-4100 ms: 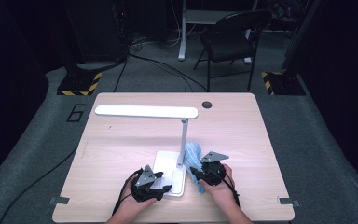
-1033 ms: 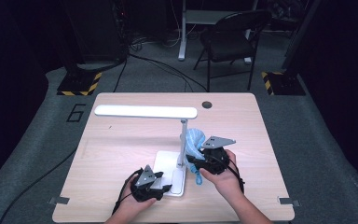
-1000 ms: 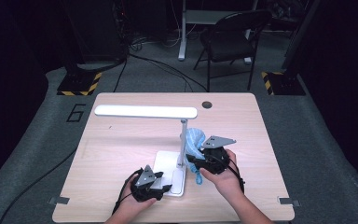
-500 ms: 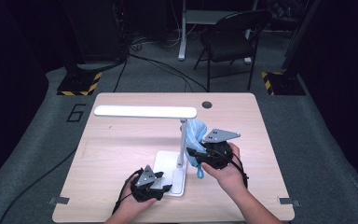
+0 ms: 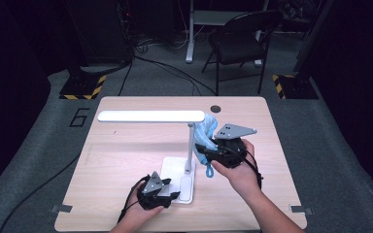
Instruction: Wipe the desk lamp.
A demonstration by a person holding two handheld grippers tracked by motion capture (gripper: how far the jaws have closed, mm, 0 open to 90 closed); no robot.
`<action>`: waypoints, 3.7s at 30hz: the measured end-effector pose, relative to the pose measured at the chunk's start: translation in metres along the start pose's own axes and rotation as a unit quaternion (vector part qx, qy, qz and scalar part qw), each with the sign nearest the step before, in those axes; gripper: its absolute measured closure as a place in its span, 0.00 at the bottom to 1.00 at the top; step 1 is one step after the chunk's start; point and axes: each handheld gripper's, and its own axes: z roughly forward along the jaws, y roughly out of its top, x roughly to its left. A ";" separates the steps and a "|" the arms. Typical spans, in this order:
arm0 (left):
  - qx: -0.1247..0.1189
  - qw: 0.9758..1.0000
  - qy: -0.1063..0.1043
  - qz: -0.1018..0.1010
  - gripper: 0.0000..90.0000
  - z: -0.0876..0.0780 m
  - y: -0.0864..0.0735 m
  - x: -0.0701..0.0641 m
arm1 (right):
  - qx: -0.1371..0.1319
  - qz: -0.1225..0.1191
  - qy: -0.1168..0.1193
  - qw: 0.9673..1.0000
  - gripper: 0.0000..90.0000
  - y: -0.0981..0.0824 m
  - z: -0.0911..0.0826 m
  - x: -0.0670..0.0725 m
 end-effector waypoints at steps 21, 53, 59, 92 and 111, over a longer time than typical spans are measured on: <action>0.000 1.000 0.006 0.000 0.43 0.001 0.001 -0.001 | -0.021 -0.025 -0.013 0.999 0.73 0.028 -0.017 0.002; 0.000 1.000 0.005 -0.003 0.43 0.001 0.001 -0.001 | 0.024 0.001 -0.013 1.000 0.73 -0.053 0.039 -0.001; -0.001 1.000 0.006 -0.003 0.43 0.001 0.001 -0.001 | 0.033 0.014 -0.010 0.999 0.73 -0.069 0.050 0.000; -0.001 1.000 0.007 -0.002 0.43 0.001 0.001 -0.001 | 0.086 0.027 -0.002 0.996 0.73 -0.132 0.093 -0.003; -0.001 1.000 0.007 -0.002 0.43 0.001 0.001 -0.001 | 0.092 0.048 -0.060 0.993 0.73 -0.136 0.083 -0.021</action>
